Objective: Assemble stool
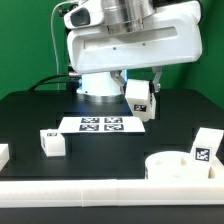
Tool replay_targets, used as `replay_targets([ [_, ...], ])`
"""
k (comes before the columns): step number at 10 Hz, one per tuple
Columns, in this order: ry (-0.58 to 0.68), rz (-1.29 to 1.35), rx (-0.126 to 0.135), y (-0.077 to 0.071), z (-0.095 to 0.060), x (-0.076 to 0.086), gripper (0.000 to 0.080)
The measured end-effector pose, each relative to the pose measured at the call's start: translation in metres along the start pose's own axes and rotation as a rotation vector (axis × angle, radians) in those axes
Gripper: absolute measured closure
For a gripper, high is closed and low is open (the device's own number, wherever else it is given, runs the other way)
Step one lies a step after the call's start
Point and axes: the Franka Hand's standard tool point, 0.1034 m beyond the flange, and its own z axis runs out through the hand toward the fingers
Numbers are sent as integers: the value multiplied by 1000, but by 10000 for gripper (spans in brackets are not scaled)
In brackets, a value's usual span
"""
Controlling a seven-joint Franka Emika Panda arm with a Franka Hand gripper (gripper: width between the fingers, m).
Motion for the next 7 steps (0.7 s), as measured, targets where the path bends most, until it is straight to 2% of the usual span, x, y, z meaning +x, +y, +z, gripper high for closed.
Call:
replay_targets([
  [1, 46, 1, -1, 2, 5, 1, 472],
  [5, 367, -29, 17, -8, 1, 21, 472],
  [6, 452, -35, 19, -8, 1, 23, 472],
  [7, 480, -42, 18, -8, 4, 20, 472],
])
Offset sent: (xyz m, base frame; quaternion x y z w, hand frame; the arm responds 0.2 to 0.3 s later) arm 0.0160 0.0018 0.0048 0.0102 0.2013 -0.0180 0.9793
